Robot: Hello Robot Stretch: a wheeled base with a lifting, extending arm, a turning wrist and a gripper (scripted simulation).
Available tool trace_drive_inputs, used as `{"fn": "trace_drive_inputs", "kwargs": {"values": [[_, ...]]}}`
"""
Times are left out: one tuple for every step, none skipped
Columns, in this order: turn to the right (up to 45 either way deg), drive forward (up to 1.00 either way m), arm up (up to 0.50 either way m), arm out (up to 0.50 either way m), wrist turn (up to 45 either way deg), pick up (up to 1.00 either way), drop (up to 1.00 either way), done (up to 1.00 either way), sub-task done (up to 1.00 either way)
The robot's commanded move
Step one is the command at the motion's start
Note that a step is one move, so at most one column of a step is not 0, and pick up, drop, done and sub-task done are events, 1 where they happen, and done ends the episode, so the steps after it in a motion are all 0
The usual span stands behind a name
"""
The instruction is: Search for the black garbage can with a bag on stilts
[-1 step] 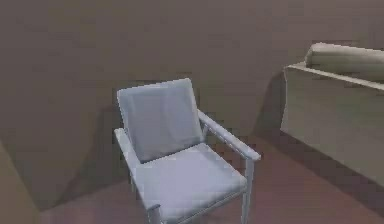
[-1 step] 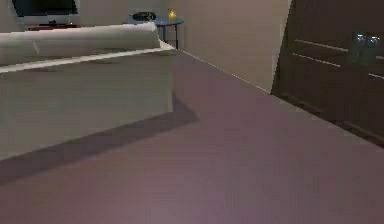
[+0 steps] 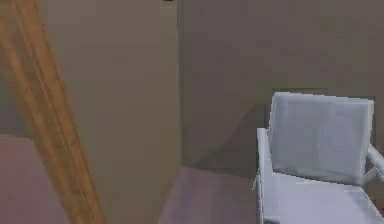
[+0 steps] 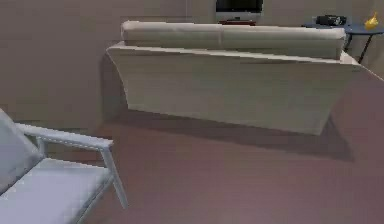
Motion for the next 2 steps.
{"fn": "trace_drive_inputs", "kwargs": {"values": [[-45.0,0.0,0.0,0.0,0.0,0.0,0.0,0.0,0.0],[-42.0,0.0,0.0,0.0,0.0,0.0,0.0,0.0,0.0]]}}
